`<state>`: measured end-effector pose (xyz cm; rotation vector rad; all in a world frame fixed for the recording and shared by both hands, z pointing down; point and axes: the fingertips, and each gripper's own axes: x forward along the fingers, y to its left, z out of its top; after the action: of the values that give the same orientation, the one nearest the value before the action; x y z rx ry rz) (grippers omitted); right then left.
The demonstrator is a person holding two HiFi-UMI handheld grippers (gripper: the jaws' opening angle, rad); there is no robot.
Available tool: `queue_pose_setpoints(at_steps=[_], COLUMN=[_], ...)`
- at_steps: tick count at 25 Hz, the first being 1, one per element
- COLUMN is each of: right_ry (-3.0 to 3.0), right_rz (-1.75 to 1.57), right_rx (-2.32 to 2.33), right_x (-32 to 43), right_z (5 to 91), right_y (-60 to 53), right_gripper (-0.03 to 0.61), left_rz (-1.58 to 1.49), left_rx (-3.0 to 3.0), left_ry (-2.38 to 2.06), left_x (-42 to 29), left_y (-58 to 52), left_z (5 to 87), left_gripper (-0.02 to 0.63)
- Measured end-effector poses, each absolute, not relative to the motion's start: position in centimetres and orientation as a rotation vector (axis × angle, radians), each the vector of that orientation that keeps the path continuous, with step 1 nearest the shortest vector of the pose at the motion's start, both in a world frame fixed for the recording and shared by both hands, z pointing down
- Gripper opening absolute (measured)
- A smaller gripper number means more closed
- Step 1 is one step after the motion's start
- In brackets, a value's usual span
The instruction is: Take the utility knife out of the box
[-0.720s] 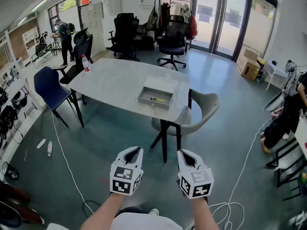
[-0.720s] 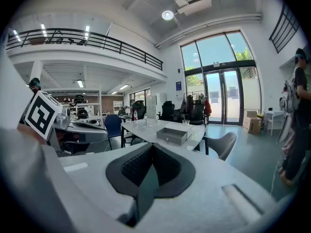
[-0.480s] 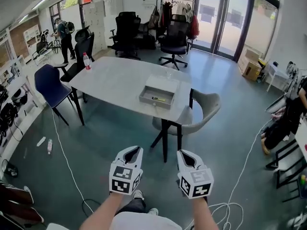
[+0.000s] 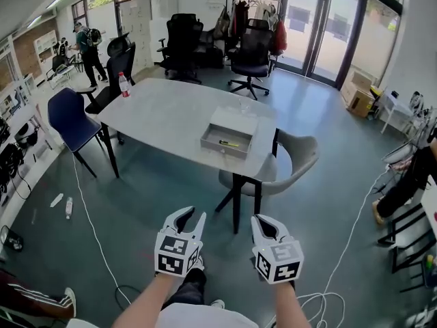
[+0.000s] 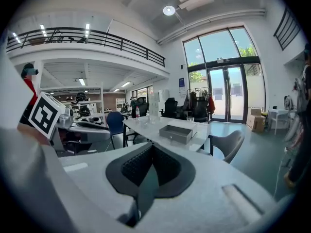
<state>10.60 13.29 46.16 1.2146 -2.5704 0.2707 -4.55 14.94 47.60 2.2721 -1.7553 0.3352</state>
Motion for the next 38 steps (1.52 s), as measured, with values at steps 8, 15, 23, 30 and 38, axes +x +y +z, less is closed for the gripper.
queue_pose_setpoints(at_steps=[8,15,23,30,38], right_ry=[-2.562,-2.547,-2.532,-2.49,-2.447], right_rz=[0.289,0.314,0.321,0.339,0.344], right_rx=[1.211,1.222,1.238,1.289,1.357], right_x=[9.0,7.8,6.2,5.4,4.3], right_z=[46.7,47.5,47.1,47.0,46.3], right_y=[9.4,4.4,-1.7,-5.4,-9.3], right_gripper=[0.005,0.005,0.005,0.005,0.005], left_rz=[0.32,0.308,0.316,0.311,0.351], left_rx=[2.272,2.257,2.273,2.315,2.388], left_ry=[-1.721,-1.697,-1.66,-1.605,-1.516], left_x=[-6.2,-7.8,-9.1,-10.0,-10.8], left_y=[10.4,5.5,-0.7,-5.3,-9.9], left_z=[48.1,48.7,48.7,48.3,47.8], left_gripper=[0.12,0.147,0.176,0.232,0.262])
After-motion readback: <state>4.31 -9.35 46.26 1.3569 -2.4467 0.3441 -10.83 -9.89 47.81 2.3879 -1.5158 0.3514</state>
